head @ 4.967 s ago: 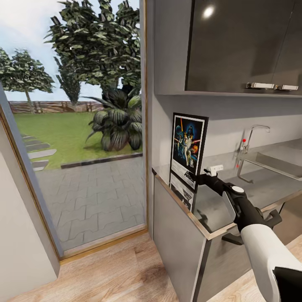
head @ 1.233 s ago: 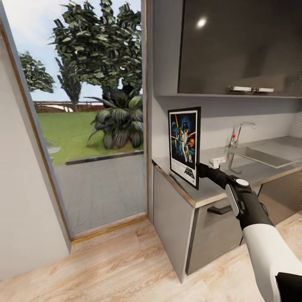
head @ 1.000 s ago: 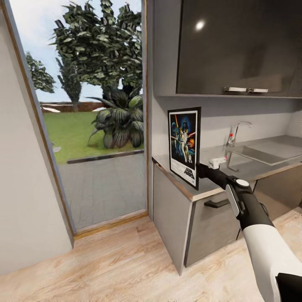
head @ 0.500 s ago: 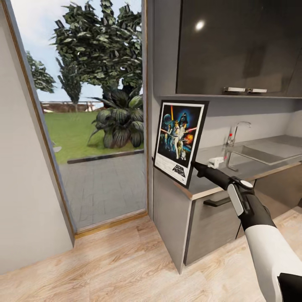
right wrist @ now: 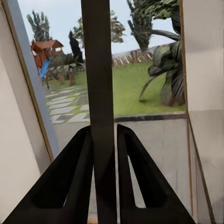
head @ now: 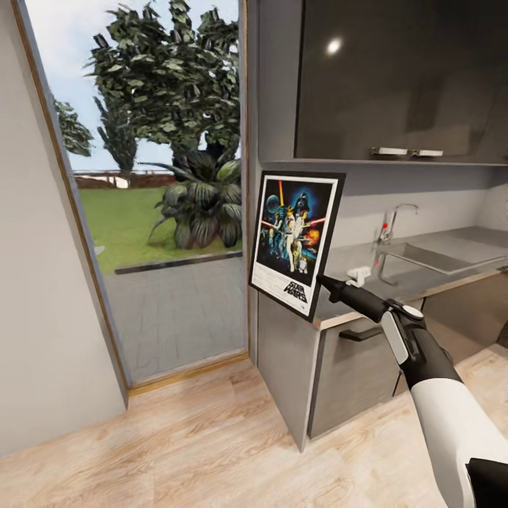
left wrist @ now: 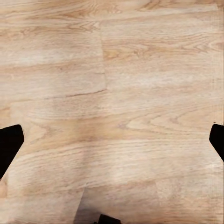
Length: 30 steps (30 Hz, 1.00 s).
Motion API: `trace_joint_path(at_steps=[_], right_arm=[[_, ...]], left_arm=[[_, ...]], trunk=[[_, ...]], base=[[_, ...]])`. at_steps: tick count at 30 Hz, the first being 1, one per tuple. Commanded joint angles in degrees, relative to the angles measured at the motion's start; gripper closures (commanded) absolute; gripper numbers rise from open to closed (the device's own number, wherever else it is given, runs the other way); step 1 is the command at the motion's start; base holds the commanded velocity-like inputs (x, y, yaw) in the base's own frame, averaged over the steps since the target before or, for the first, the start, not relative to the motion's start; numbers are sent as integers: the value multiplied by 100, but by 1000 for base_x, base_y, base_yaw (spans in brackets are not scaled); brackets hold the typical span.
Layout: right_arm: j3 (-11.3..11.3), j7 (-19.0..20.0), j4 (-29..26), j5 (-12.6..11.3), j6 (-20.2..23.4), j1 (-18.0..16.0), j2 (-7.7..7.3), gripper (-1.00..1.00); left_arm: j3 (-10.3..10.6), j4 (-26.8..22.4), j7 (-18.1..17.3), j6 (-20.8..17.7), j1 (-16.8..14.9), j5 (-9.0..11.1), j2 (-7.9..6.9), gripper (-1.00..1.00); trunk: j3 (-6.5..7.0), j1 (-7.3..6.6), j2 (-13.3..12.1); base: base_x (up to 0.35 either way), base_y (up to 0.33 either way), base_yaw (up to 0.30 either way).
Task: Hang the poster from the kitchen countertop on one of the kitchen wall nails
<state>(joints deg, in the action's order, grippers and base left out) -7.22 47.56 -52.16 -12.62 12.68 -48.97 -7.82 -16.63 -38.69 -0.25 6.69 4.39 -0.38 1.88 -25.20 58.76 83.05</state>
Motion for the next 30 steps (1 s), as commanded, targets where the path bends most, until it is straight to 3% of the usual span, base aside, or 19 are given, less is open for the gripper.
trace_joint_path(at_steps=[1, 13, 19, 30], right_arm=[[-3, 34, 2, -65, 65, -2, 0, 100], [25, 41, -2, -68, 59, 1, 0, 100], [20, 35, -10, -67, 57, -2, 1, 100], [28, 19, -22, -41, 44, 0, 8, 100]], left_arm=[[-15, -8, -2, 8, 0, -5, 5, -100], [-16, -11, -1, 8, 0, 0, 5, -100], [-16, -15, -1, 8, 0, 0, 5, -100], [-16, -8, -1, 8, 0, 1, 5, -100]], trunk=[[-5, -3, 3], [-5, -3, 3], [-4, -3, 3], [34, -3, 3]], base=[[-300, 0, 0], [-316, 0, 0], [-107, 0, 4], [-80, 63, 215]])
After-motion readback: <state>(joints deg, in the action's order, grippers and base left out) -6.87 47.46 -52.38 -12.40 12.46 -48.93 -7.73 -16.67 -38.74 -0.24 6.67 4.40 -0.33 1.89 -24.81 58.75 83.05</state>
